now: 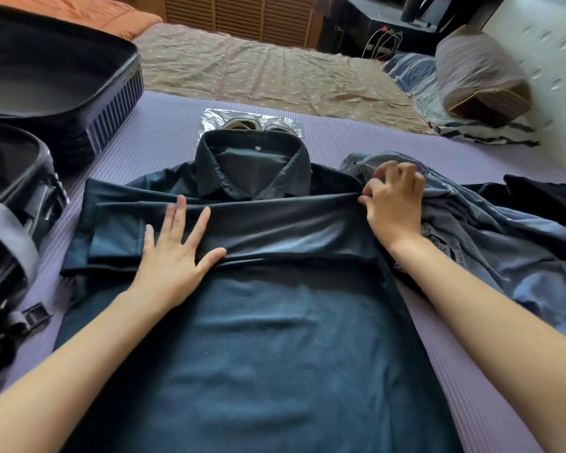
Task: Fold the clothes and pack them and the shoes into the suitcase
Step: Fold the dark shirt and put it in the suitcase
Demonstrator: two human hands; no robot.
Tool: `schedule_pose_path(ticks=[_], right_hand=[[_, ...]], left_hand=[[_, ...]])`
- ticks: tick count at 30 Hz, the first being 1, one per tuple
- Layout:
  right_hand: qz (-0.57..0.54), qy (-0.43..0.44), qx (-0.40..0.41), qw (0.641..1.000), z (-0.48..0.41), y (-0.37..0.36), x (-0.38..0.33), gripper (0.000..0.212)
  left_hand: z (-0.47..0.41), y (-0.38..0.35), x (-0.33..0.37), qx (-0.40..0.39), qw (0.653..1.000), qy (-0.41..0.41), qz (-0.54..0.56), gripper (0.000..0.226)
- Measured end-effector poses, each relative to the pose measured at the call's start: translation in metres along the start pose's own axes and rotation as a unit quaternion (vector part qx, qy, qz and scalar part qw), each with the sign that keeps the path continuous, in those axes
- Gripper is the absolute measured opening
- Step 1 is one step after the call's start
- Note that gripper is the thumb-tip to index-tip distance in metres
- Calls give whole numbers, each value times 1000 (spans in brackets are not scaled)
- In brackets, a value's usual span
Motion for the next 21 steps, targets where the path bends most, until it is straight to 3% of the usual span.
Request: schedule_pose_path(ticks=[3,4,6,9,10,12,15,18,21], right_hand=[[51,5,-8,999,-4,-1,-3,11],[49,7,-6,999,-1,-3,-6,18],[14,4,17,1000,7,-1,-15,31],[-98,51,27,993,30,0,-44,22],[-143,54,-9,988,38,-5,-54,25],[-188,8,-158,969,56,-23,-65,48],[-168,-66,-331,926,77,-50,-56,64],[-152,-99,-356,917,78,-51,-45,76],[-156,-130,-392,897,77,-49,-34,91]], left_hand=[[-1,4,-2,-18,1000,3,-16,88],[-1,7,-2,-8,1000,7,-8,88],[-2,16,-2,36,999,14,16,82],[-3,17,-4,59,998,9,-27,75],[-3,13,-5,40,998,11,-48,75],[-3,4,-8,-3,997,19,-75,76],[-5,0,-12,-42,997,27,-67,80],[-5,2,-12,-68,997,25,-41,89],[-1,9,-13,-30,999,33,-29,91]])
Point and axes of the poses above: each hand's wrist, its own z-axis away from the middle knuckle, its own y-axis out of the back of the hand, x = y × z, the point moved 4 cm from there along -z, towards the middle knuckle, and after that the axes turned 7 degrees about -z, right-handed, at the moved point
